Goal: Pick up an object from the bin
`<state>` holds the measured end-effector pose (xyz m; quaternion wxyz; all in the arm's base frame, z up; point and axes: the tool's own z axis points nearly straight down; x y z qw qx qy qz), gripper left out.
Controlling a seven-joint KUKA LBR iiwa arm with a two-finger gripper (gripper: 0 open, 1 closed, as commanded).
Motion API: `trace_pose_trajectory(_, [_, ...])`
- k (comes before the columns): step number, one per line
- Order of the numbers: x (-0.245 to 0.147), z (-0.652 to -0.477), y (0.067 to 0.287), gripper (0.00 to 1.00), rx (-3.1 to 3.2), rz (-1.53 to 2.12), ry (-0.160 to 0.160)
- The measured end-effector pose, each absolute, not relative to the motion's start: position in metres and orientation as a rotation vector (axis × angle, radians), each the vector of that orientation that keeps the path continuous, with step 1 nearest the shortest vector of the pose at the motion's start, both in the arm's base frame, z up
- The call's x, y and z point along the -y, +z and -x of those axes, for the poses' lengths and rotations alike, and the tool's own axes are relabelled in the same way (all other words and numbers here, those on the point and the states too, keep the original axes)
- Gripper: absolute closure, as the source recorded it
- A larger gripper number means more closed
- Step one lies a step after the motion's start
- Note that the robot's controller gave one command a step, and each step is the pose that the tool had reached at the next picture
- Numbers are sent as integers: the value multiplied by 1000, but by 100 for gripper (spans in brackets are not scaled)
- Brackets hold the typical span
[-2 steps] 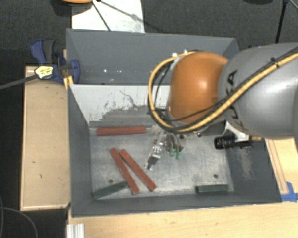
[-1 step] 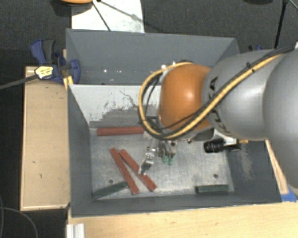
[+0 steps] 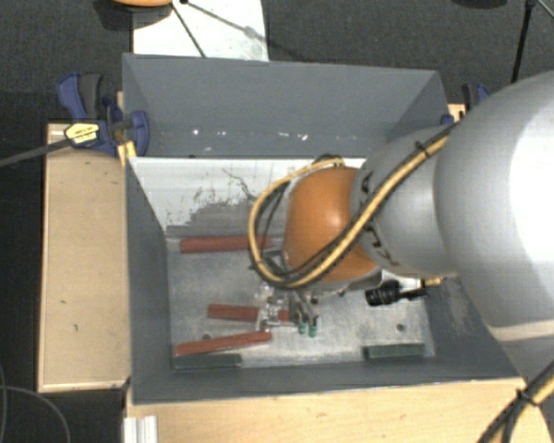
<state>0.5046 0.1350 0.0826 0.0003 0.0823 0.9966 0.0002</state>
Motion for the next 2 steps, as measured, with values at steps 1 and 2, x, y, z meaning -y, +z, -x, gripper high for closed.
trace_pose_trajectory(1, [-135,-505,83,100,-3130,-261,1])
trace_pose_trajectory(2, [-135,-509,113,100,-3129,-297,-1])
